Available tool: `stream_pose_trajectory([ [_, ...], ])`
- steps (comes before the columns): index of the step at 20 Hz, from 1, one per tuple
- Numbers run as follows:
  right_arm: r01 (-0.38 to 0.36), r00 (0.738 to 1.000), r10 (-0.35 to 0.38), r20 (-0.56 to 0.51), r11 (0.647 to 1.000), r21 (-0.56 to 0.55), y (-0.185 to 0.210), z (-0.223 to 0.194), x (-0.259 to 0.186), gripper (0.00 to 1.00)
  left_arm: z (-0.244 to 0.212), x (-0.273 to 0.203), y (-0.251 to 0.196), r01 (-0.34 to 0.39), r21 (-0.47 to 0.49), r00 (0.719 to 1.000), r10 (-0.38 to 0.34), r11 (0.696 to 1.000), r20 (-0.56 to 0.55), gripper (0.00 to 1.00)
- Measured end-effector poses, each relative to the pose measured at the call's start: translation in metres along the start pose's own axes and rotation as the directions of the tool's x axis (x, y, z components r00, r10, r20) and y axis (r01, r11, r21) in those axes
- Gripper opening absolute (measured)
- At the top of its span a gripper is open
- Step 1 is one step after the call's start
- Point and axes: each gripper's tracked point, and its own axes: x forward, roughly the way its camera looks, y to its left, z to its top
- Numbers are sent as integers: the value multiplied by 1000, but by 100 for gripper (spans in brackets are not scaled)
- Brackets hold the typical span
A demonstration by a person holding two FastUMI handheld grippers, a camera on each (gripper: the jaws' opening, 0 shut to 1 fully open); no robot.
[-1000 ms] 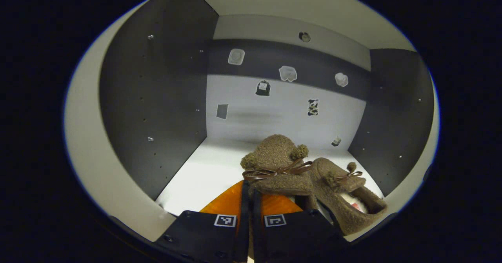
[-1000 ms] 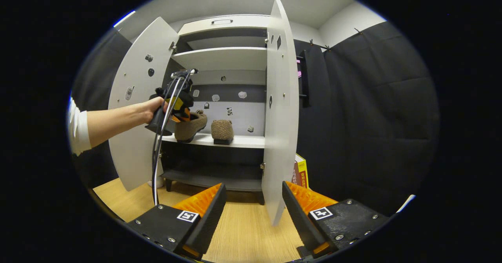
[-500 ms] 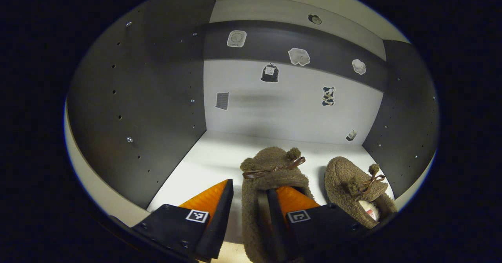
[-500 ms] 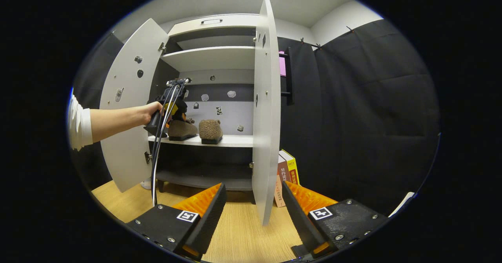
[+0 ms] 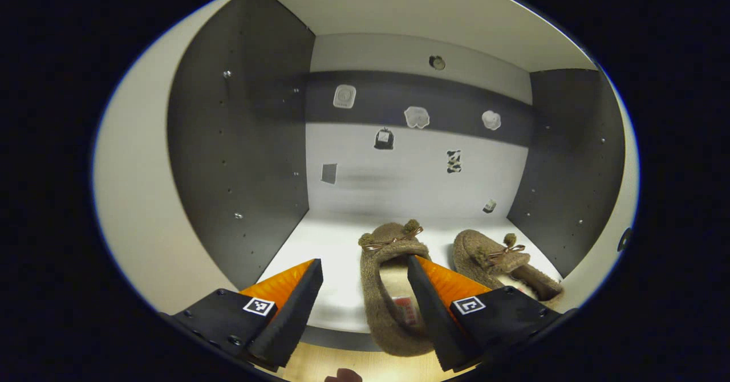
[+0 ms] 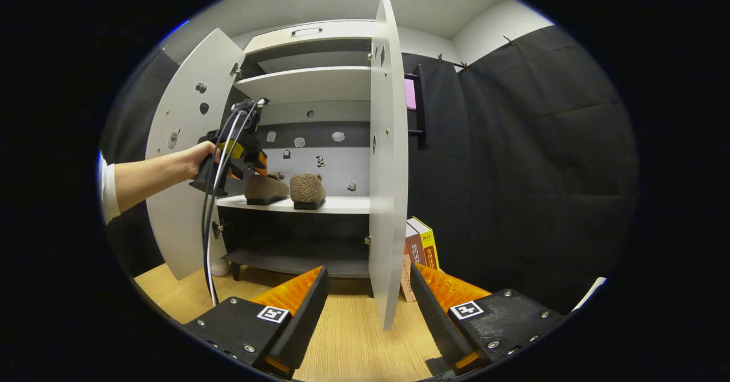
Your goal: Grab one shoe with the right hand and put it into the shoe cabinet, grab the other shoe with the left hand and put it into the shoe cabinet; then close the right door with the right hand and the left door with the left hand.
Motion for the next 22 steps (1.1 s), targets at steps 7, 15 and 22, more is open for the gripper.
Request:
stream_pose_trajectory([
  [7, -77, 996, 77, 32, 997, 1, 24, 16, 8, 87, 4, -117, 1, 58, -39, 981, -49, 998, 189, 97],
  [15, -145, 988, 143, 54, 989, 38, 52, 20, 11, 87, -75, -222, 37, -80, 6, 943, 74, 997, 324, 97],
  [22, -151, 988, 150, 33, 988, 39, 62, 0, 11, 87, -161, -268, 37, -67, -35, 957, 74, 997, 281, 99],
])
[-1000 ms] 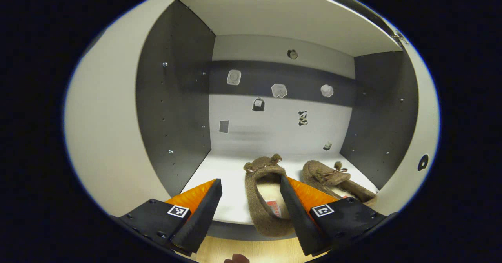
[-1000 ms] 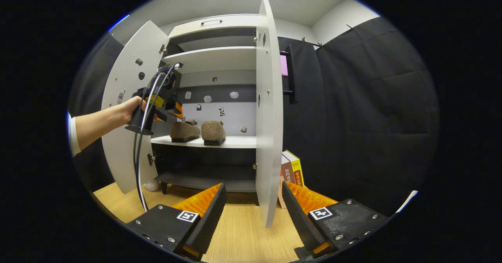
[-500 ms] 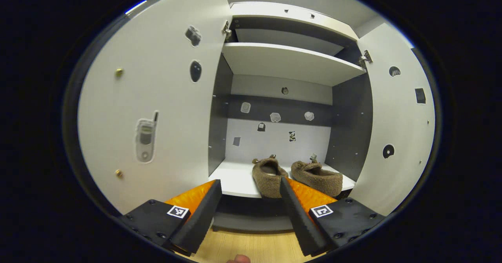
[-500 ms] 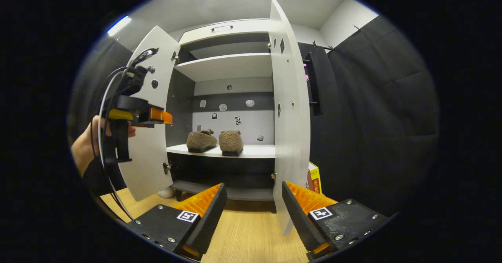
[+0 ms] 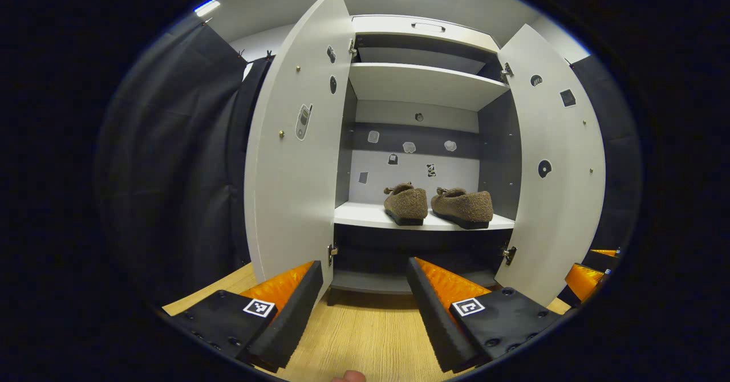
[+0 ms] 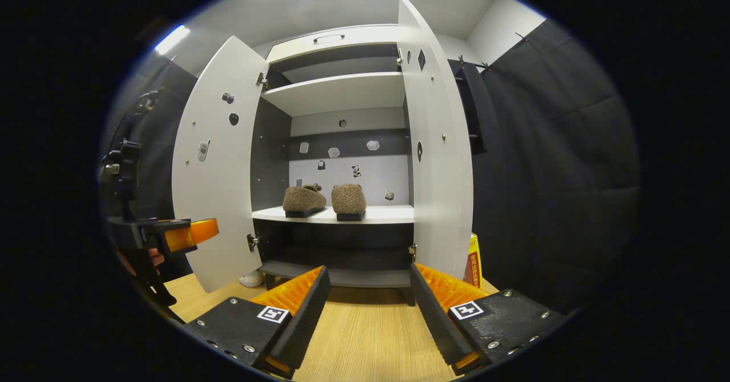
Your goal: Grab one shoe with the right hand and put it into the shoe cabinet, grab the other shoe with the left hand and put it into the shoe cabinet; then close the right door with the right hand and the left door with the left hand.
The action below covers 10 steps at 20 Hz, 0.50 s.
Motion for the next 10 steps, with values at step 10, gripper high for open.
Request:
stream_pose_trajectory([
  [10, 52, 999, -52, 13, 999, 7, -44, 42, -11, 92, -23, -37, -1, -2, 0, 1000, 2, 1000, 2, 97],
])
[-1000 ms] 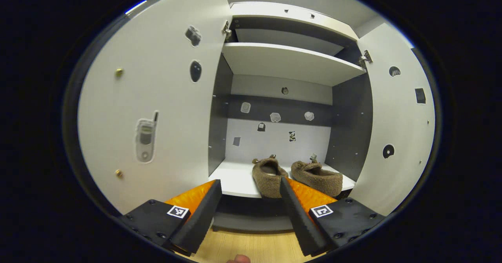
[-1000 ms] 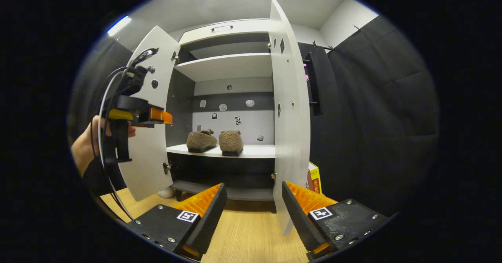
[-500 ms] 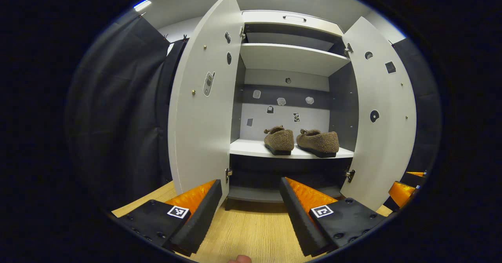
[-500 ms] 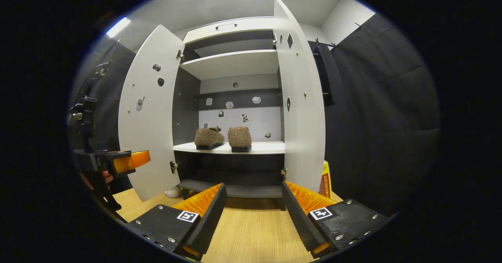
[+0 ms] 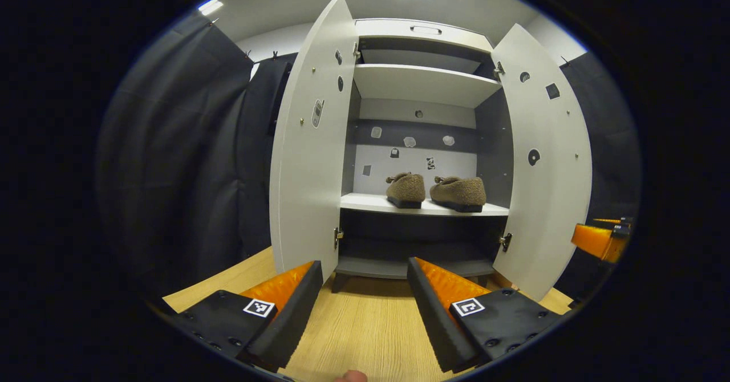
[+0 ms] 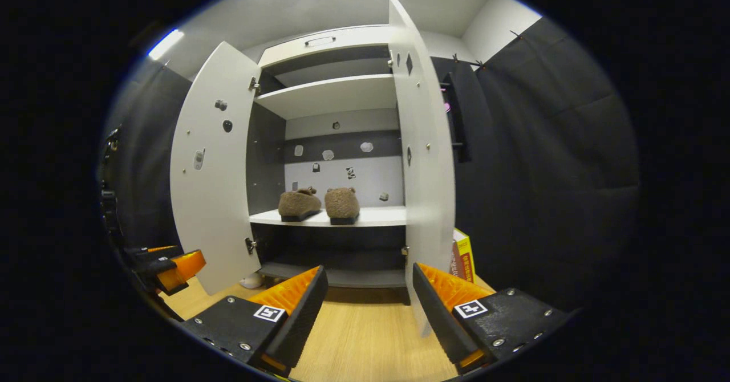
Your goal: Grab one shoe with the right hand and put it into the shoe cabinet, grab the other shoe with the left hand and put it into the shoe cabinet; then close the right door with the right hand and the left door with the left hand.
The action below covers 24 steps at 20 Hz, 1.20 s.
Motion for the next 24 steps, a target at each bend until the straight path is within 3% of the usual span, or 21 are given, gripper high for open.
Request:
stream_pose_trajectory([
  [7, 211, 971, -205, 123, 977, -38, -129, 106, 7, 92, -2, 0, -3, 24, 24, 1000, -25, 999, 9, 97],
  [9, 220, 967, -215, 134, 975, -24, -144, 128, 20, 92, -4, -2, -5, 34, 23, 999, -34, 999, 6, 97],
  [15, 222, 963, -210, 166, 973, -59, -154, 165, 70, 91, -8, -5, -4, 30, 40, 1000, -30, 999, -3, 97],
  [24, 213, 960, -193, 204, 974, -82, -139, 170, 72, 89, 1, -4, -10, 49, 38, 999, -50, 998, 15, 97],
])
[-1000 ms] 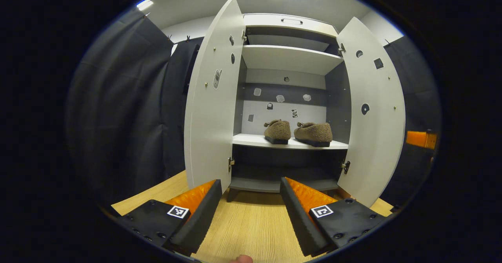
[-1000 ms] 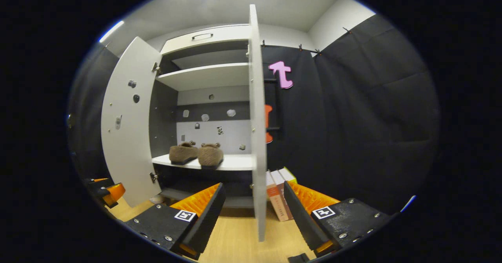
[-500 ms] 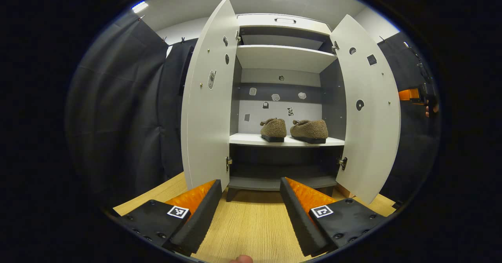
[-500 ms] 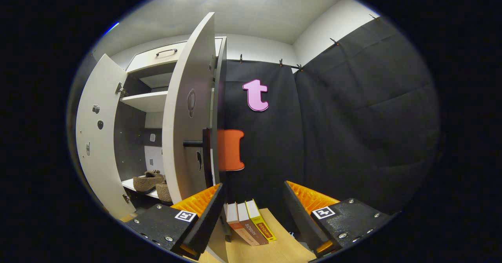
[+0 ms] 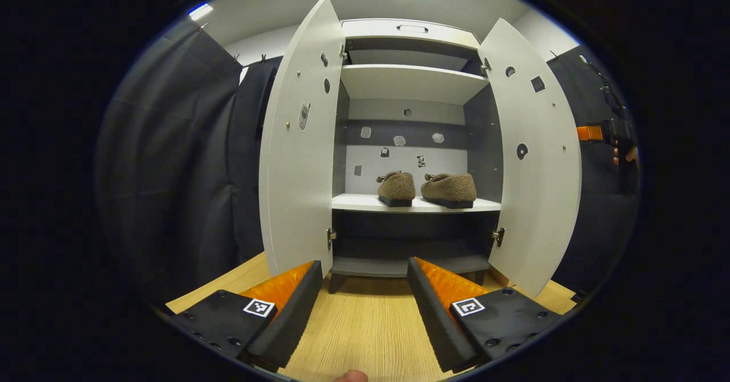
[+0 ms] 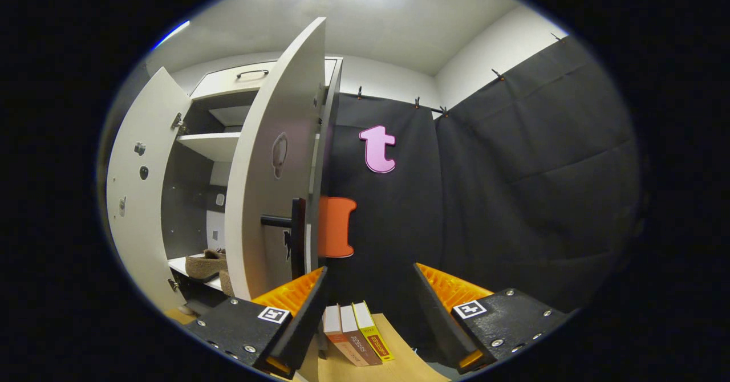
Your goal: Grab one shoe with the right hand and put it into the shoe cabinet, grab the other shoe with the left hand and put it into the shoe cabinet; then close the right door with the right hand and the left door with the left hand.
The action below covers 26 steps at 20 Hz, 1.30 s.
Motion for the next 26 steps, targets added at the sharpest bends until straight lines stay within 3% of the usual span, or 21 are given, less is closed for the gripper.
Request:
stream_pose_trajectory([
  [6, -76, 997, 76, 12, 997, 17, 46, 3, -11, 88, 8, 3, 2, 8, -7, 1000, -8, 1000, 14, 97],
  [9, -152, 988, 152, -2, 987, 42, 83, 2, -13, 88, 8, 6, 7, 2, -2, 1000, -2, 1000, 17, 97],
  [15, -236, 972, 237, 0, 969, 73, 121, 3, -9, 88, 11, 6, 18, -21, -5, 999, 21, 1000, 24, 97],
  [16, -253, 967, 254, 4, 963, 91, 130, 3, -7, 97, 13, 6, 21, -26, -5, 999, 26, 1000, 27, 97],
  [17, -277, 961, 278, 3, 955, 109, 140, 2, -6, 96, 14, 5, 23, -31, -4, 999, 31, 1000, 31, 97],
  [18, -290, 957, 292, 2, 949, 124, 147, 2, -6, 89, 16, 5, 26, -34, -3, 999, 34, 999, 36, 97],
  [19, -296, 955, 298, 9, 946, 131, 151, 3, -6, 97, 16, 4, 27, -36, -1, 999, 36, 999, 37, 97],
  [20, -307, 951, 308, 14, 942, 132, 157, 4, -5, 91, 16, 3, 29, -40, 2, 998, 40, 999, 38, 97],
  [26, -349, 936, 352, -7, 931, 109, 180, 0, -2, 91, 15, 0, 35, -50, -6, 998, 50, 999, 37, 96],
])
